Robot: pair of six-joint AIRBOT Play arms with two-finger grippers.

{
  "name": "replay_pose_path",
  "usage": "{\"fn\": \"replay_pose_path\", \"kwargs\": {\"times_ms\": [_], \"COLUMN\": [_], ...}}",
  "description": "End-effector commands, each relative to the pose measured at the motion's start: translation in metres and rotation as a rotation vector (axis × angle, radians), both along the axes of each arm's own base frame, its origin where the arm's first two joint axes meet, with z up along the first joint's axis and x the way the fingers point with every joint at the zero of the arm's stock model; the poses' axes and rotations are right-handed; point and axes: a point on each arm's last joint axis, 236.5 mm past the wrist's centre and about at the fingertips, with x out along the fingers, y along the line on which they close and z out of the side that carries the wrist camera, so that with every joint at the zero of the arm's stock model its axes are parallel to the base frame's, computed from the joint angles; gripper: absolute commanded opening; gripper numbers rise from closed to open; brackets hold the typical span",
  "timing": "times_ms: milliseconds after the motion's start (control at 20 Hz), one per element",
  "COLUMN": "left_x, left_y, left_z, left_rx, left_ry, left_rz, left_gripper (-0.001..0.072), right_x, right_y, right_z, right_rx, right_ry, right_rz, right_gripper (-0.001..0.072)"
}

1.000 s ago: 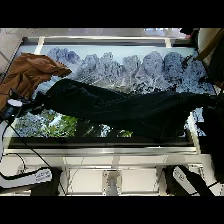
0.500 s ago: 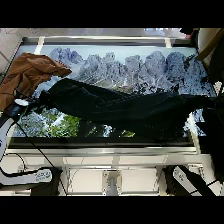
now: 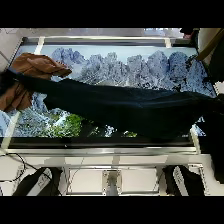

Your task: Fold the clothes and pants, and hang the long-sleeved shirts on hangers.

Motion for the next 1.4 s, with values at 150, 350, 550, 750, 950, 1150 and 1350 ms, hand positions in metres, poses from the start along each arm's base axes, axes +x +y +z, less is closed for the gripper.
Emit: {"fn": "replay_pose_path", "kwargs": {"times_ms": [150, 350, 550, 750, 950, 1150, 1350], "left_x": [-0.133, -0.133, -0.01, 0.101, 0.184, 0.256, 0.29], "left_y": [-0.019, -0.012, -0.002, 0.001, -0.045, -0.108, -0.116], "left_z": [0.203, 0.241, 0.136, 0.015, -0.054, -0.08, -0.103], "left_rx": [0.492, 0.539, 0.388, 0.206, 0.195, 0.217, 0.184], "left_ry": [-0.213, -0.17, 0.05, 0.173, 0.177, 0.105, 0.094], "left_rz": [0.109, 0.127, -0.038, -0.087, -0.186, -0.282, -0.286], "left_gripper": [0.0009, 0.0009, 0.0009, 0.0009, 0.0009, 0.0008, 0.0008], "right_x": [-0.087, -0.093, -0.046, 0.015, 0.091, 0.151, 0.172], "right_y": [0.041, 0.046, 0.018, -0.01, -0.019, -0.026, -0.044], "right_z": [0.136, 0.149, 0.055, -0.036, -0.085, -0.123, -0.145], "right_rx": [-0.154, -0.149, -0.028, 0.123, 0.3, 0.452, 0.46], "right_ry": [-0.249, -0.24, 0.013, 0.154, 0.093, -0.014, -0.06], "right_rz": [0.008, 0.014, 0.004, -0.063, -0.111, -0.171, -0.227], "right_gripper": [0.0071, 0.0071, 0.0071, 0.0071, 0.0072, 0.0072, 0.0072]}}
